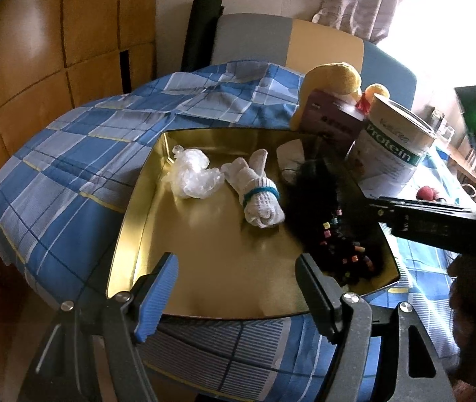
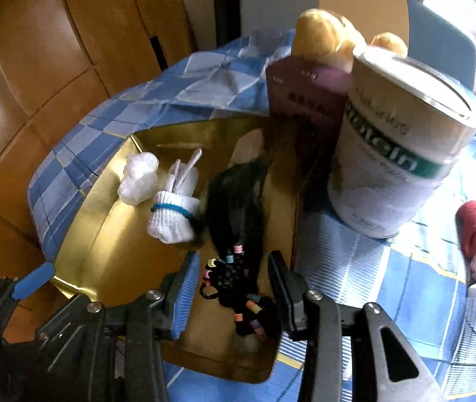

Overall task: Organize soft objects
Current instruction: 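Lower the wig onto the tray beside the gloves and open the right gripper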

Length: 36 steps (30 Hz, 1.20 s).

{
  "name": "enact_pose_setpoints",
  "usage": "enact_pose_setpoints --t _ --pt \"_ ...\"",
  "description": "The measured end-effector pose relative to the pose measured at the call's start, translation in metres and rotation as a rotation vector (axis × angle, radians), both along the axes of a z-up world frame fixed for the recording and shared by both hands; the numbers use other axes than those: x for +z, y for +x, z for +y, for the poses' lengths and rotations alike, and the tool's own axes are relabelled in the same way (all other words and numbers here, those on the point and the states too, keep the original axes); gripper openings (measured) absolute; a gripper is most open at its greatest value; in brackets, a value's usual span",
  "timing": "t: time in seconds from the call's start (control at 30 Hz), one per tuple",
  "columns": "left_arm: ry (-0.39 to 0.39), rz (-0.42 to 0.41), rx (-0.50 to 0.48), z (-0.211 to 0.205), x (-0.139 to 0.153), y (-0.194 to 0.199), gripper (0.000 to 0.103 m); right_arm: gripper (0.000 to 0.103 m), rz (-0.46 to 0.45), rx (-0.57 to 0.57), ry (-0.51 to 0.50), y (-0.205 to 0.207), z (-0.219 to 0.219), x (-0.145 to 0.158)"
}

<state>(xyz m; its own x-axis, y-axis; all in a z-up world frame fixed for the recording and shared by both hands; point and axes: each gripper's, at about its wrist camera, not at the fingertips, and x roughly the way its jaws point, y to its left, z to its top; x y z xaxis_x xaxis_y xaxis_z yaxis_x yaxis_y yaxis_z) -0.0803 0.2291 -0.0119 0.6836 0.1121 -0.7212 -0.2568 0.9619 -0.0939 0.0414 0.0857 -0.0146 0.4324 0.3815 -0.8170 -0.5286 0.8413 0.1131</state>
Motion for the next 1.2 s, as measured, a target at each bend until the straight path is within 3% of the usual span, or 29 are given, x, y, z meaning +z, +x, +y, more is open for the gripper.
enact_pose_setpoints --t 0.23,0.53,0.93,1.2 --pt "0.014 -0.004 -0.021 -0.009 0.003 0.0 0.073 0.042 -0.069 -0.003 0.021 -0.008 -0.02 0.017" --pt "0.038 -0.008 -0.068 -0.025 0.008 0.003 0.073 0.042 -0.091 -0.073 0.046 -0.008 -0.068 0.027" --pt "0.079 -0.011 -0.169 -0.062 0.016 0.012 0.074 0.042 -0.108 -0.314 0.035 0.018 -0.177 0.033" --pt "0.103 -0.005 -0.263 -0.095 0.02 0.024 0.075 0.042 -0.173 -0.588 -0.02 0.039 -0.281 0.036"
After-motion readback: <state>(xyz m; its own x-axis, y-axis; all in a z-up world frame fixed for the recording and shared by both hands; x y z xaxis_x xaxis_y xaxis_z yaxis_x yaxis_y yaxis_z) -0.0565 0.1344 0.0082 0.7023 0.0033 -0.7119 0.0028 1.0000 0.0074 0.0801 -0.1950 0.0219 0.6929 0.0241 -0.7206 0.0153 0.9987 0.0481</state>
